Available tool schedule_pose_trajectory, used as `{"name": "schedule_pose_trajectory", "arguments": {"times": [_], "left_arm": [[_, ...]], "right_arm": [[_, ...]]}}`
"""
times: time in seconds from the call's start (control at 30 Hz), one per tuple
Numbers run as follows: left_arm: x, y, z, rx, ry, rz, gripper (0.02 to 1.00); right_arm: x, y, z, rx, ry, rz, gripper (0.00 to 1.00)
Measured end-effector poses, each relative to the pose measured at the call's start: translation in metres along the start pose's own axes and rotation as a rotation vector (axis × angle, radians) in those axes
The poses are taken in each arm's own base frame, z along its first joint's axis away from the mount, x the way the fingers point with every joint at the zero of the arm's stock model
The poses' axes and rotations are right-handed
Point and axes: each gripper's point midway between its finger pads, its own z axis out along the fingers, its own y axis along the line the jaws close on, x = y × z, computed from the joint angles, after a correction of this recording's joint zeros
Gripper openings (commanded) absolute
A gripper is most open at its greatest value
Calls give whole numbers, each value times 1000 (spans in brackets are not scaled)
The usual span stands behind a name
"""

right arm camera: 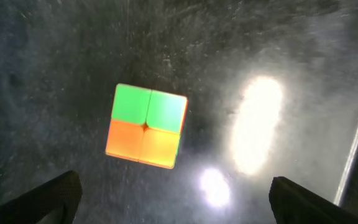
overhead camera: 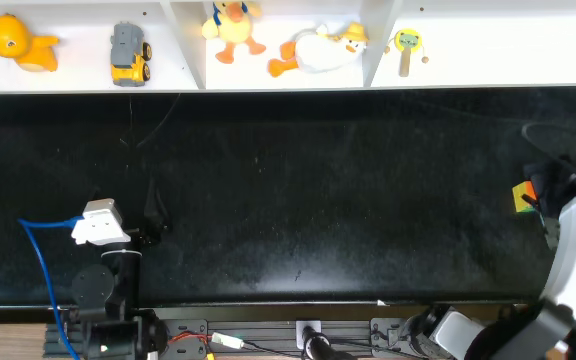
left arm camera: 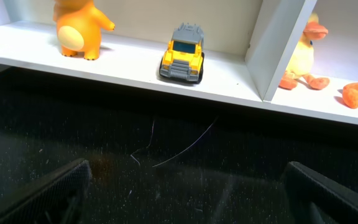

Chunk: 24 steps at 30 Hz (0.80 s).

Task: Store Toys

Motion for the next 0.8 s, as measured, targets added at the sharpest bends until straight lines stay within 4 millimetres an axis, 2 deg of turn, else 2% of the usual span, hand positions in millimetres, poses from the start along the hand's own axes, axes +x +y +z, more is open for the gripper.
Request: {"name": "schedule_pose_trajectory", "arguments": {"times": [0.2,0.6,0.8], "left_arm": [[0,0,0,0,0,0,998],[0,0,0,0,0,0,996],[0,0,0,0,0,0,998]], "right_arm": [[-4,7,23,18,7,-8,996],[-10,14,50,40,-2,-21,996],[-6,13,64,61,18,-27,998]]}}
